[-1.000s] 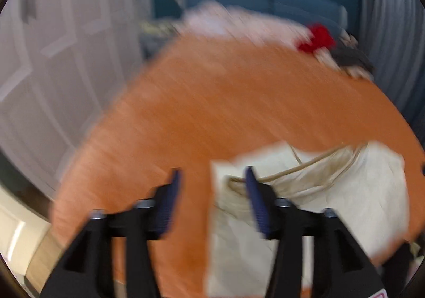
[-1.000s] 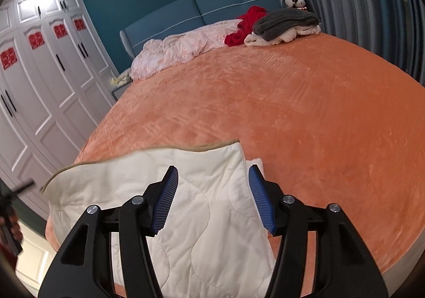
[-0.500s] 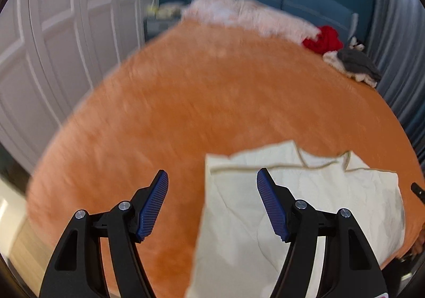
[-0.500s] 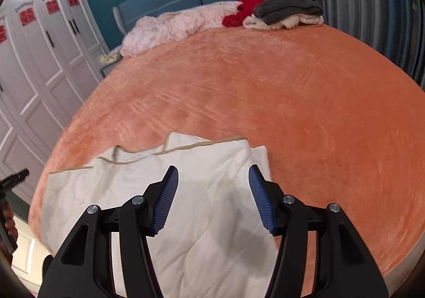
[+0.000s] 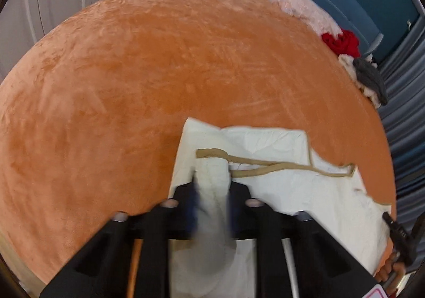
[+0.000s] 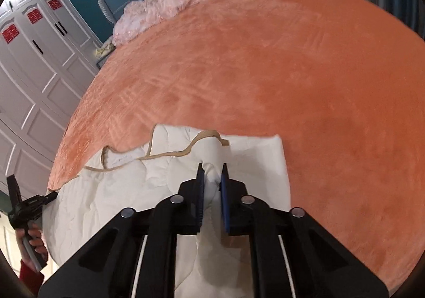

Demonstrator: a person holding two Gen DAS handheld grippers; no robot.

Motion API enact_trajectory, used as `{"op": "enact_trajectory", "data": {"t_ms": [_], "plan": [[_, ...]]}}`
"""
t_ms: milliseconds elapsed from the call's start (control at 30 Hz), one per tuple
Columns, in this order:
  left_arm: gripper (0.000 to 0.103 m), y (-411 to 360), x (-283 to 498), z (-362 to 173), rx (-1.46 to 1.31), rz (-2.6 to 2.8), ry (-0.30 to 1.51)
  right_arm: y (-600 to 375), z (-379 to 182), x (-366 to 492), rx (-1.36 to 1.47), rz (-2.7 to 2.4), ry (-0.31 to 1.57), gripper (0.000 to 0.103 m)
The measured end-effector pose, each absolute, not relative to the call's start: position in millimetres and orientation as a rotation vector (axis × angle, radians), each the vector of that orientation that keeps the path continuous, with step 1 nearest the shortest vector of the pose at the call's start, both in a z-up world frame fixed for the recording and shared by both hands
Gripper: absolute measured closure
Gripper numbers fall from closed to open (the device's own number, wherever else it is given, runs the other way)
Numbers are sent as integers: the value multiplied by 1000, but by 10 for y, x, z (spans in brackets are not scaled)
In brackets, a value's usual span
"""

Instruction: Fold large clothes

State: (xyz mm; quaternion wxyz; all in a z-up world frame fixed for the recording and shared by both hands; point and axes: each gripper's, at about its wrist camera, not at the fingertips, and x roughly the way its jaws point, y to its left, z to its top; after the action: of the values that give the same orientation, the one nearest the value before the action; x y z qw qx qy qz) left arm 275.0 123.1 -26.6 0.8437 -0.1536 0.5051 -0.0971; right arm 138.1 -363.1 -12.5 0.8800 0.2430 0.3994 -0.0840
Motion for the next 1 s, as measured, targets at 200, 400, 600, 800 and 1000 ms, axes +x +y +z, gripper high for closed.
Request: {"op": "enact_trajectory", "data": {"t_ms": [200,400,600,800,1000], "plan": [[95,1075,2787,194,-274,-223,926,-3738,254,1343,498,-215,692,96],[96,846,3118,20,-187,-179,957,-3708,-4,1667,374,-295,791,96],[96,744,3230,-529,-98,-106,1029,-3640,-482,1855,313,-330,903,96],[94,644,3223,-794,-27,-77,1013,-3592,-691,1876,281,-333,921,95],[81,667,3236,-772,-18,-47,1007,-3569,-688,1868,268,-340,913,90]]}}
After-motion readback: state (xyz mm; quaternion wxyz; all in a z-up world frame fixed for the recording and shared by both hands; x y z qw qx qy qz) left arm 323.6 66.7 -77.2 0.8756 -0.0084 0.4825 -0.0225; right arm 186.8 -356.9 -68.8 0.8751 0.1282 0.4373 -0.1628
